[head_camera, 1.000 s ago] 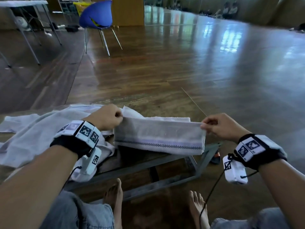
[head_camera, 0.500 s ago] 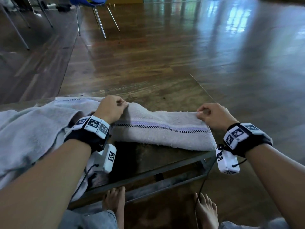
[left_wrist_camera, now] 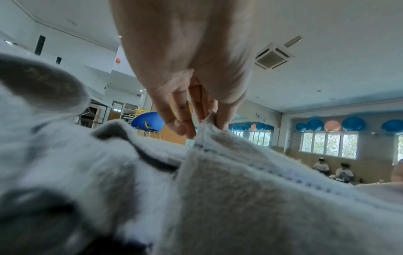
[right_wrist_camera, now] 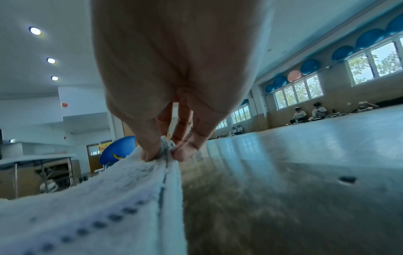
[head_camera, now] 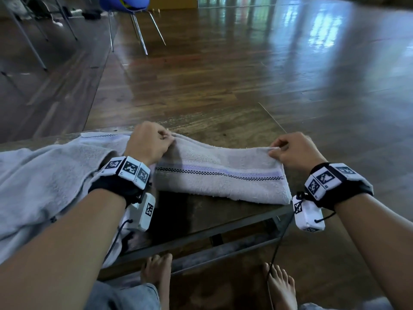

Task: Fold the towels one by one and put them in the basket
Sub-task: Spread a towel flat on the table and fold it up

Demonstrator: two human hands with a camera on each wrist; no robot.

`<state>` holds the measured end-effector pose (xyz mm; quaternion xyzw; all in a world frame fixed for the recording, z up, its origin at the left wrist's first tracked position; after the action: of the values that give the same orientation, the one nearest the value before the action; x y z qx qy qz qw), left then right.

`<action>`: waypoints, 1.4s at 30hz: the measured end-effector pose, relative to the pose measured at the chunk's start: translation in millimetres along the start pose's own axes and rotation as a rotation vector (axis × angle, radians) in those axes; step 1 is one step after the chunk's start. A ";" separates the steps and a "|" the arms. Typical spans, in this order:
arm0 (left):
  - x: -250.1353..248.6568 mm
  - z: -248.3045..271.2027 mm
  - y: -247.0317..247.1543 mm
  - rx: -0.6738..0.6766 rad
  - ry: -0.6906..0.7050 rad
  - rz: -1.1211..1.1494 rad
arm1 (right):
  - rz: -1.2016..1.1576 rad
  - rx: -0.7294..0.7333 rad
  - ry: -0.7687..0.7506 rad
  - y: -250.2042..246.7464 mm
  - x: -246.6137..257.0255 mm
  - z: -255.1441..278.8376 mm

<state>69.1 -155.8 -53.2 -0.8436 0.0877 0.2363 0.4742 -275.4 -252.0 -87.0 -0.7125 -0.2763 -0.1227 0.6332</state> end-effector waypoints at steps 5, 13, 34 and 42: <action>-56.0 -14.3 -35.4 -0.291 0.162 0.122 | -0.169 -0.423 0.010 -70.0 10.9 -2.0; -77.3 -1.4 -41.5 -0.308 0.326 0.241 | -0.328 -0.529 -0.017 -101.0 -20.2 35.4; -20.3 40.0 44.3 0.262 -0.218 -0.134 | -0.001 -0.056 0.248 -36.5 -79.1 62.0; -10.8 40.4 36.2 0.216 -0.289 -0.150 | 0.022 0.119 0.298 -41.0 -75.0 65.6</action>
<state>33.5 -142.0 -93.2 -0.7492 -0.0199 0.3082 0.5859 -370.7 -204.4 -103.1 -0.6506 -0.1784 -0.2033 0.7096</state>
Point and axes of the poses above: each hand's wrist, its own z-axis away from the middle knuckle, its own y-axis out of the palm, x = y × z, the point moved 6 cm from there along -z, towards the middle knuckle, and after that the axes turned 8 degrees about -x, right-handed, at the moved point
